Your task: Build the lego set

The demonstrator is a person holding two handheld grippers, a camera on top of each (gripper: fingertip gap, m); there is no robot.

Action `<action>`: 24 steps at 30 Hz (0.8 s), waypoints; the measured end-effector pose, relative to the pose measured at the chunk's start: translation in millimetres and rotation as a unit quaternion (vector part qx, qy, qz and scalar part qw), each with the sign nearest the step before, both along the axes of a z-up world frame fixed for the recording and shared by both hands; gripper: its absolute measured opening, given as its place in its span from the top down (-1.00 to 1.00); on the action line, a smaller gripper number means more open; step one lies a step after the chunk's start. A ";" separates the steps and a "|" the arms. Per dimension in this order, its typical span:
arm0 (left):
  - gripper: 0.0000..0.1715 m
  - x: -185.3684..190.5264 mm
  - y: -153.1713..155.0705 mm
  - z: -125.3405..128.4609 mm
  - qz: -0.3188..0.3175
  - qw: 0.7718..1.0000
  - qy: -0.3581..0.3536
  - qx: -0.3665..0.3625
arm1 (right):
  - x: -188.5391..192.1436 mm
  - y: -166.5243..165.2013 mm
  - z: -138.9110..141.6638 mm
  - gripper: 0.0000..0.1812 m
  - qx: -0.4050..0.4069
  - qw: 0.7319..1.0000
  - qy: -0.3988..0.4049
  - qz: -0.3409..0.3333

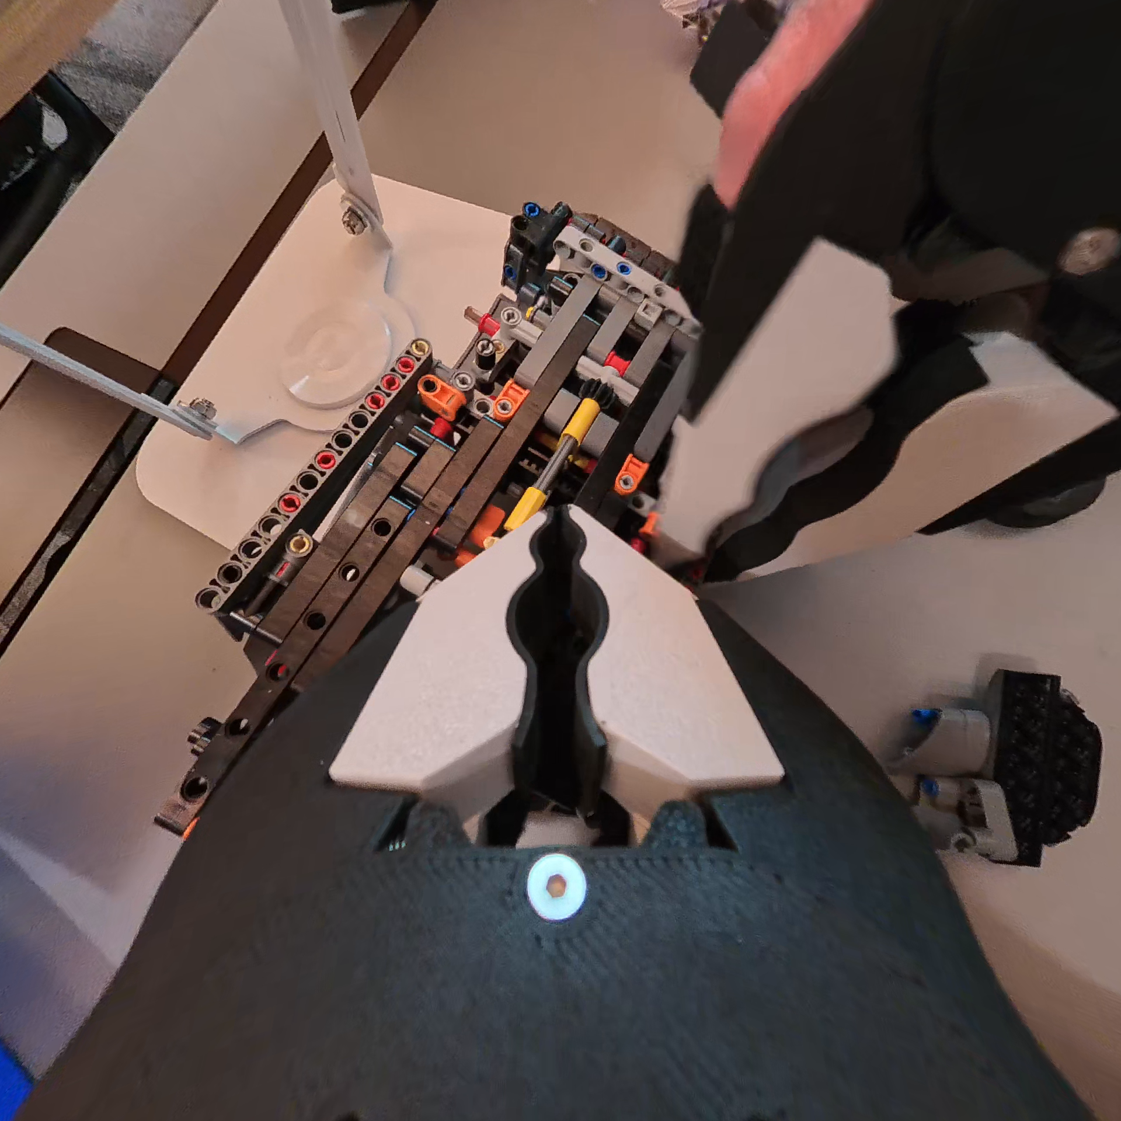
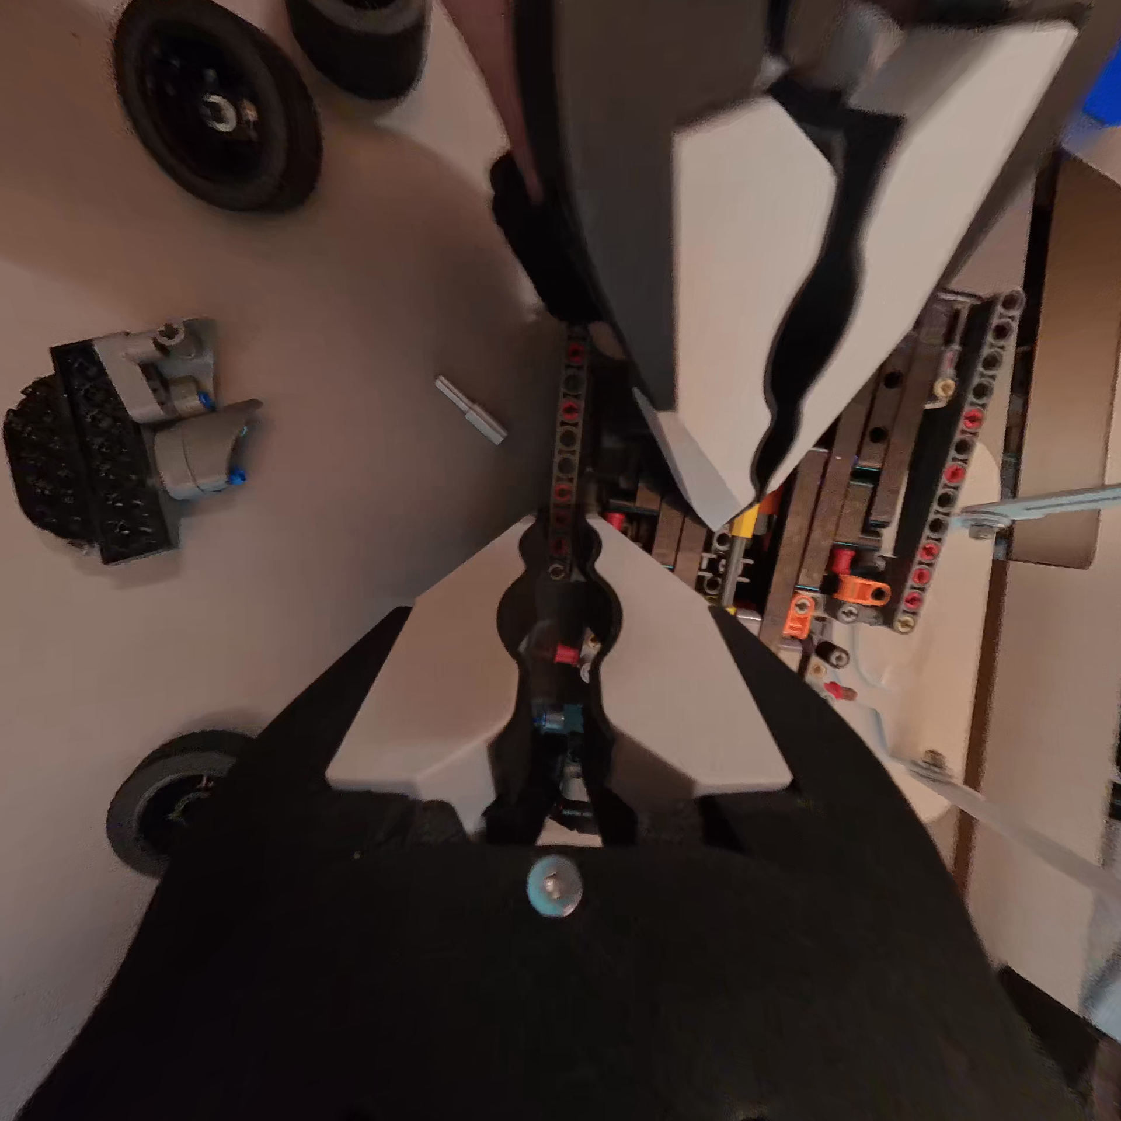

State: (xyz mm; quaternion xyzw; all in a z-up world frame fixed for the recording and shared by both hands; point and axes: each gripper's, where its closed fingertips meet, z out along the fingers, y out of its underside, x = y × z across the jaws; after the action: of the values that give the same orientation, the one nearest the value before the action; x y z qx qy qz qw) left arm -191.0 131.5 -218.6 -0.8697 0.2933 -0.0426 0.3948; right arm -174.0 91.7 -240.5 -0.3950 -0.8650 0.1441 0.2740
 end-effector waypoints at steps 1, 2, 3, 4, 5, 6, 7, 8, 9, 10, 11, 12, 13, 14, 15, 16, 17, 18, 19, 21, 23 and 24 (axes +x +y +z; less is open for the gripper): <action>1.00 -0.1 0.6 0.1 0.001 1.000 0.004 0.003 | 1.0 -0.9 -1.1 0.93 0.019 1.000 0.003 0.003; 1.00 -1.0 1.3 -0.8 0.005 1.000 0.008 0.001 | 1.4 -2.0 -1.9 0.93 0.027 1.000 0.004 0.000; 1.00 0.7 1.3 -1.0 0.002 1.000 0.005 0.001 | 0.6 -2.7 -2.2 0.93 0.020 1.000 0.004 -0.008; 1.00 1.7 1.8 -1.1 0.001 1.000 0.000 0.000 | 0.2 -3.5 -2.1 0.93 0.007 1.000 0.003 -0.013; 1.00 2.7 1.8 -1.1 -0.001 1.000 -0.001 0.000 | 0.5 -3.4 -2.3 0.93 -0.003 1.000 0.001 -0.016; 1.00 2.8 2.3 -1.2 -0.001 1.000 0.002 0.003 | 0.9 -3.0 -2.2 0.93 -0.010 1.000 -0.001 -0.021; 1.00 3.0 2.6 -1.1 0.000 1.000 0.006 0.006 | 1.4 -3.3 -2.1 0.94 -0.027 0.999 -0.005 -0.032; 1.00 3.4 2.8 -1.1 -0.001 1.000 0.007 0.008 | 1.2 -4.6 -1.7 0.94 -0.051 0.998 -0.008 -0.047; 1.00 3.8 3.0 -1.2 -0.003 1.000 0.005 0.011 | 1.4 -6.2 -1.5 0.94 -0.067 0.996 -0.007 -0.055; 1.00 5.0 2.3 -1.4 -0.007 1.000 -0.002 0.010 | 2.0 -7.1 -1.1 0.95 -0.080 0.995 -0.007 -0.066; 1.00 6.2 2.0 -1.3 -0.010 1.000 -0.002 0.011 | 2.5 -7.6 -1.0 0.95 -0.085 0.993 -0.005 -0.077; 1.00 6.9 2.3 -1.5 -0.011 1.000 0.000 0.015 | 4.6 -8.9 -1.1 0.95 -0.080 0.993 -0.003 -0.083; 1.00 9.8 1.6 -1.5 -0.017 1.000 -0.003 0.014 | 6.8 -10.9 -1.1 0.95 -0.074 0.994 -0.002 -0.084; 1.00 13.8 0.6 -1.3 -0.026 0.999 -0.009 0.015 | 7.7 -11.7 -1.4 0.95 -0.074 0.994 0.004 -0.080; 1.00 14.6 1.1 -1.5 -0.026 0.999 -0.010 0.017 | 9.2 -11.7 -1.6 0.95 -0.074 0.995 0.011 -0.066; 1.00 15.0 1.0 -1.5 -0.023 1.000 -0.006 0.014 | 11.8 -12.2 -1.6 0.94 -0.068 0.997 0.016 -0.039; 1.00 17.1 0.5 -1.7 -0.026 1.000 -0.007 0.013 | 14.2 -10.6 -2.2 0.94 -0.058 0.998 0.014 -0.018; 1.00 18.7 2.1 -1.2 -0.024 0.999 -0.013 0.020 | 15.6 -6.3 -3.0 0.94 -0.050 0.999 0.004 -0.015; 1.00 18.1 5.5 -0.7 -0.015 0.999 -0.013 0.027 | 15.9 -4.0 -3.3 0.94 -0.042 0.999 -0.007 -0.013; 1.00 18.3 6.1 -0.5 -0.017 0.999 -0.017 0.024 | 17.3 -12.5 -8.1 0.94 -0.059 0.998 -0.034 -0.008; 1.00 11.2 8.4 0.3 -0.001 0.999 -0.023 0.036 | 19.6 -36.5 -29.1 0.93 -0.126 0.991 -0.052 -0.016; 1.00 8.1 9.3 0.3 0.005 0.999 -0.027 0.039 | 16.4 -35.1 -31.8 0.93 -0.139 0.989 -0.033 -0.044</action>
State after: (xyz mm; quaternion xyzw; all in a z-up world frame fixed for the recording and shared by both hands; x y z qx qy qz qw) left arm -182.9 140.8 -218.3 -0.8533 0.2800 -0.0525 0.4368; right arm -157.6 56.6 -272.4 -0.4713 -0.8270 0.2376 0.1936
